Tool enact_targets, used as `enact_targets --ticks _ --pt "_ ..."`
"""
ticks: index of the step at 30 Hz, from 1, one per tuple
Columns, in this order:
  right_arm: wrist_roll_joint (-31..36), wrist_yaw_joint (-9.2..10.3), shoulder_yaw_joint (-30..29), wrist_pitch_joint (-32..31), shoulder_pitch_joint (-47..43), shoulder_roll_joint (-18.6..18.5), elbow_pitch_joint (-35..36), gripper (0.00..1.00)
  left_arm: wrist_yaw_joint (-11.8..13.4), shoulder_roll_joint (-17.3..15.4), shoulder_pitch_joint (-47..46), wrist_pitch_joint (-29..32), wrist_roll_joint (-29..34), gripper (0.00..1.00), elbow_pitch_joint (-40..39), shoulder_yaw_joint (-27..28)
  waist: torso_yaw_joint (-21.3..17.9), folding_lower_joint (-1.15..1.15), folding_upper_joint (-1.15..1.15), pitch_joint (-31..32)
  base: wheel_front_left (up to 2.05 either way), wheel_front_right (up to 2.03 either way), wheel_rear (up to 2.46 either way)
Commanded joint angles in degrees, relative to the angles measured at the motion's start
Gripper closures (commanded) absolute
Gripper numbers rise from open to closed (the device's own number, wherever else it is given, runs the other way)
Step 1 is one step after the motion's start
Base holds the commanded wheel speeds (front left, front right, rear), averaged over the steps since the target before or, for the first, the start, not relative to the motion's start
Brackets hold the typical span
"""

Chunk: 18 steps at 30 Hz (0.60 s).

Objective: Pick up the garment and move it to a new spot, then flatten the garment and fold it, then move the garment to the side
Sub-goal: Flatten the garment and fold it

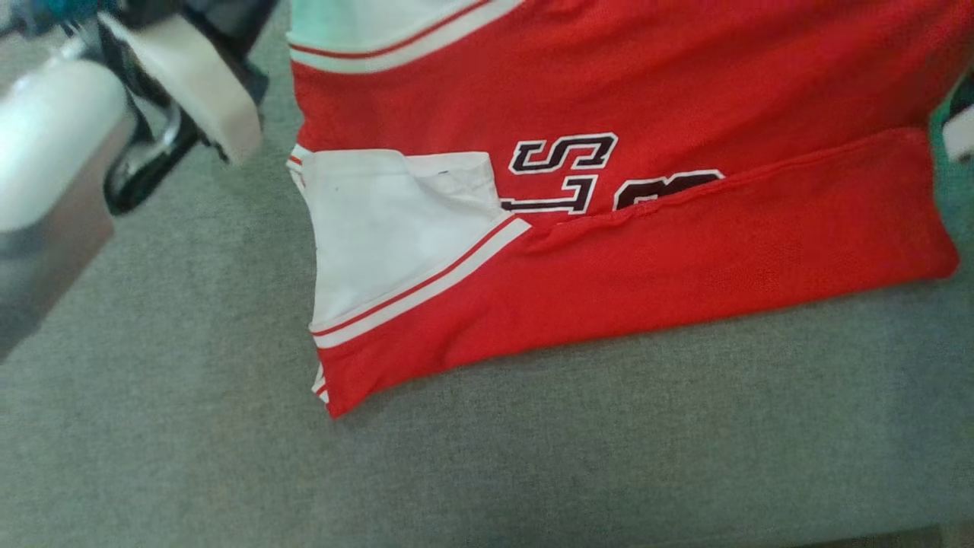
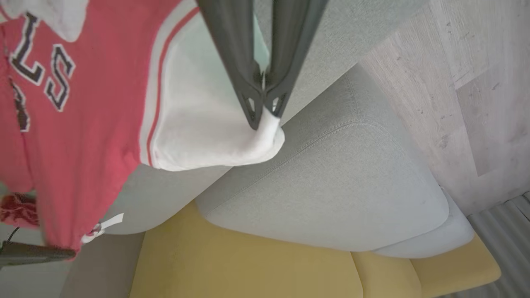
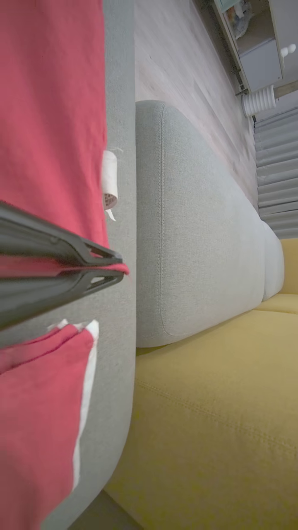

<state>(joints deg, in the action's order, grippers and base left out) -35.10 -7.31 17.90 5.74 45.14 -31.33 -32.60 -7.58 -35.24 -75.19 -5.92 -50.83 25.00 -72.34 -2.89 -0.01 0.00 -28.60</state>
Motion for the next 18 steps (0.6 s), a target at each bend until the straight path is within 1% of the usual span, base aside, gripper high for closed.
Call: enact_targets --ticks 1,4,7,12,18 --pt "-0.61 -0.18 0.07 0.76 -2.54 -1.83 1.67 1.0 0.25 -2.54 -0.56 -0.71 0.43 1.0 -1.06 2.15 0.45 0.01 0.0 0.86 0.0 0.0 0.0" --pt "-2.05 -0.18 -0.34 1.61 -5.99 -2.89 3.02 1.0 1.29 -3.96 2.67 -2.53 0.8 1.0 -3.68 1.75 0.87 0.01 0.0 2.04 0.0 0.0 0.0" --pt "-3.14 -0.18 -1.23 2.25 -9.92 -3.93 4.5 1.0 3.14 -5.38 6.08 -4.33 1.54 1.0 -7.08 1.35 1.59 0.01 0.0 2.89 0.0 0.0 0.0" --pt "-3.45 -0.18 -3.32 2.62 -16.46 -4.83 7.42 1.0 7.0 -8.32 12.56 -5.95 2.66 1.0 -14.1 0.69 2.09 0.01 0.0 4.48 0.0 0.0 0.0" --pt "-2.23 -0.18 -6.32 1.69 -23.08 -4.25 9.85 1.0 11.96 -12.2 20.25 -5.56 5.66 1.0 -22.82 -0.23 2.5 0.01 0.0 5.77 0.0 0.0 0.0"
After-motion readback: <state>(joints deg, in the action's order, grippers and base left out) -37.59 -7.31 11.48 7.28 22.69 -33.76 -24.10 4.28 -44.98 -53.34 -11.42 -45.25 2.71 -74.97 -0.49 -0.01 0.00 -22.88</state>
